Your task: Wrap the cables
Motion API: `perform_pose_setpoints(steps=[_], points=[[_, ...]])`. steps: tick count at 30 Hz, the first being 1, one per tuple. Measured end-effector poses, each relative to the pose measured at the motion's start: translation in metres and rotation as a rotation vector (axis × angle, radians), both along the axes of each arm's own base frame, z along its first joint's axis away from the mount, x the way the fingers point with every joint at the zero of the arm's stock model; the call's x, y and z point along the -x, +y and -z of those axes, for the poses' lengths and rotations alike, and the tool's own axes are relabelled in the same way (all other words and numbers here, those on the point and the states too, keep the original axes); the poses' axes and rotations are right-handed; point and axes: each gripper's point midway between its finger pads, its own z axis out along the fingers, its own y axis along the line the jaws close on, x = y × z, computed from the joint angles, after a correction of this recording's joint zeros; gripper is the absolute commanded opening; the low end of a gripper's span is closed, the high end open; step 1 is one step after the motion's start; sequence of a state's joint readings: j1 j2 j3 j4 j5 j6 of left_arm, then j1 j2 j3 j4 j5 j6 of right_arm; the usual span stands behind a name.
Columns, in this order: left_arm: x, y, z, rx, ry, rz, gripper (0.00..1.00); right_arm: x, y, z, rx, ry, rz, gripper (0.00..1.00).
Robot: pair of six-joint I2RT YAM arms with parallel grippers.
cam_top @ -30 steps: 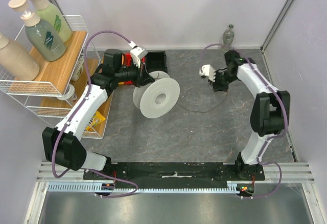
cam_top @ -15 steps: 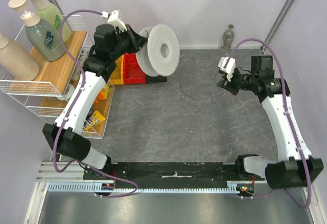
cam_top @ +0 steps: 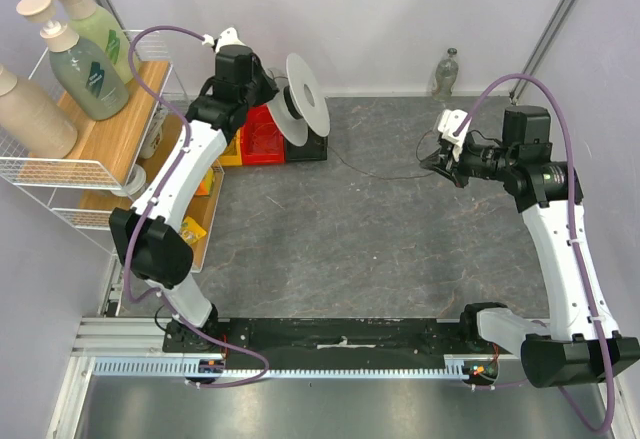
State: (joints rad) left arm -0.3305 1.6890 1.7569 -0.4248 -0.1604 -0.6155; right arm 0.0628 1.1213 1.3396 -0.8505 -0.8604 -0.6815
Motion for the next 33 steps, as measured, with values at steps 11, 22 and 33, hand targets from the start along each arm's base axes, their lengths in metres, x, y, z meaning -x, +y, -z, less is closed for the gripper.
perform_pose_setpoints(steps=[11,22,33], points=[[-0.014,-0.027,0.043,-0.146,0.076,-0.016,0.02,0.007,0.025,-0.058,-0.116,-0.065,-0.073,0.00],[-0.017,-0.044,0.070,-0.274,0.096,0.012,0.02,0.013,0.050,-0.185,-0.422,-0.232,-0.107,0.00],[-0.052,-0.055,0.051,-0.338,0.008,-0.073,0.02,0.030,0.080,-0.259,-0.633,-0.266,-0.228,0.00]])
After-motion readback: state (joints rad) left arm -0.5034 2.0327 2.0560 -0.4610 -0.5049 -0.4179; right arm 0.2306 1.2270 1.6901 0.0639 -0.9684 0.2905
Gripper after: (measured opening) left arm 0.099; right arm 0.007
